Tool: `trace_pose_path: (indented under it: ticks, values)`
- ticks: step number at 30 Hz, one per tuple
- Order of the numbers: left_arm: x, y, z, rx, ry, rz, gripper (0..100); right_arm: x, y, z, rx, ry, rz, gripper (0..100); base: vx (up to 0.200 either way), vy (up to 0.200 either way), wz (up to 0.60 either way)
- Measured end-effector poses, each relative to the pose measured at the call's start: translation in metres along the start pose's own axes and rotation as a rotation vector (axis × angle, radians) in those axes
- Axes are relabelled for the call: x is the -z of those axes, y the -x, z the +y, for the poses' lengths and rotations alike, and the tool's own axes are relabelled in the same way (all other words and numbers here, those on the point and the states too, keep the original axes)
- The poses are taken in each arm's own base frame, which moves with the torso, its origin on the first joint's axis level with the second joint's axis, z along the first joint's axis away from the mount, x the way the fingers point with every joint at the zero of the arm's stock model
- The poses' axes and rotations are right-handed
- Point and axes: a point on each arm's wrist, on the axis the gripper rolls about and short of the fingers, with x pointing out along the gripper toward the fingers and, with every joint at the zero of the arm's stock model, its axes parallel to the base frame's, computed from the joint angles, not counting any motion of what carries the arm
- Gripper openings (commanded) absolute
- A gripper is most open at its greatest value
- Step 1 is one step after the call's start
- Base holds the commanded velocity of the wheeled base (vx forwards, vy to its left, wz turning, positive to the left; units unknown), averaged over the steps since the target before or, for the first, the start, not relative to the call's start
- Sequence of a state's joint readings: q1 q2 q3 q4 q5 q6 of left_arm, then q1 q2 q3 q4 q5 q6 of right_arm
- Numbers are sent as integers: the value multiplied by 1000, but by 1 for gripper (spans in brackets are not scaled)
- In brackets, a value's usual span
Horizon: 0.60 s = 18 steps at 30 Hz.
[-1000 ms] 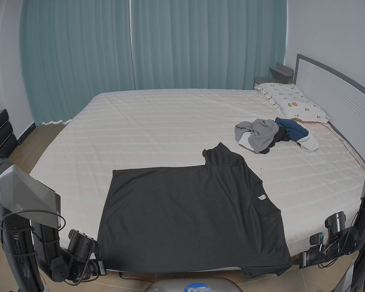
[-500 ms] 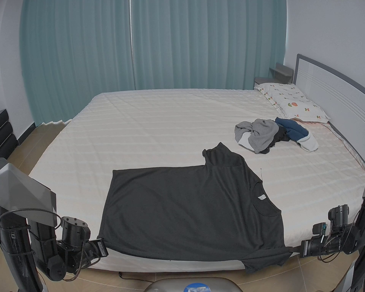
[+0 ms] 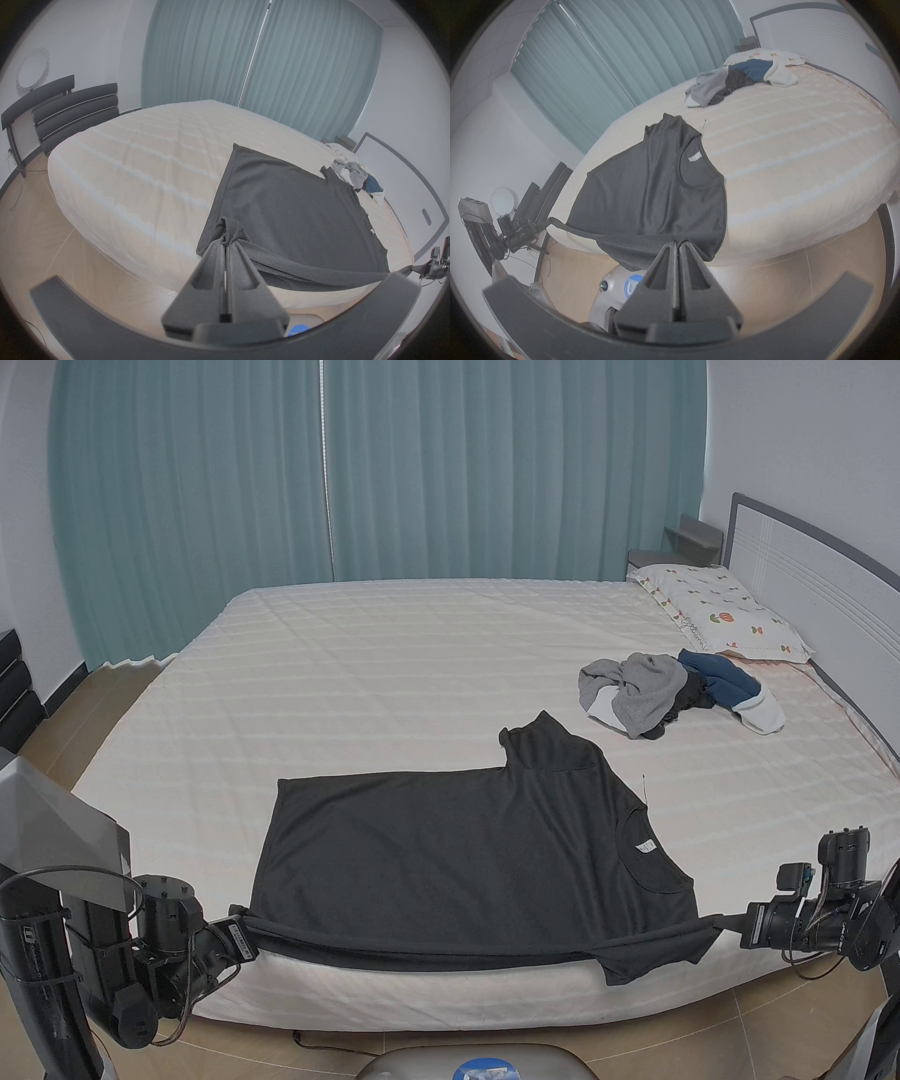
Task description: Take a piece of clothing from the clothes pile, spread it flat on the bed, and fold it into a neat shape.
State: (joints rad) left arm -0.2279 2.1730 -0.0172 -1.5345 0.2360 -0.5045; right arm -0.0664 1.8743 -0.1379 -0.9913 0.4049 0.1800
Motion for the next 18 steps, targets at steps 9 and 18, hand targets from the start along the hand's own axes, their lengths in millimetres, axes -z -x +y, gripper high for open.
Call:
trace_pose_path:
  ticks: [9,18]
  values:
    - [-5,0,-3,20,7,-33,0,-20,1,8,-17,4,-81,0,0,0,0]
    - [-18,-5,-12,64,22,-103,0,-27,1,8,-21,10,-101,0,0,0,0]
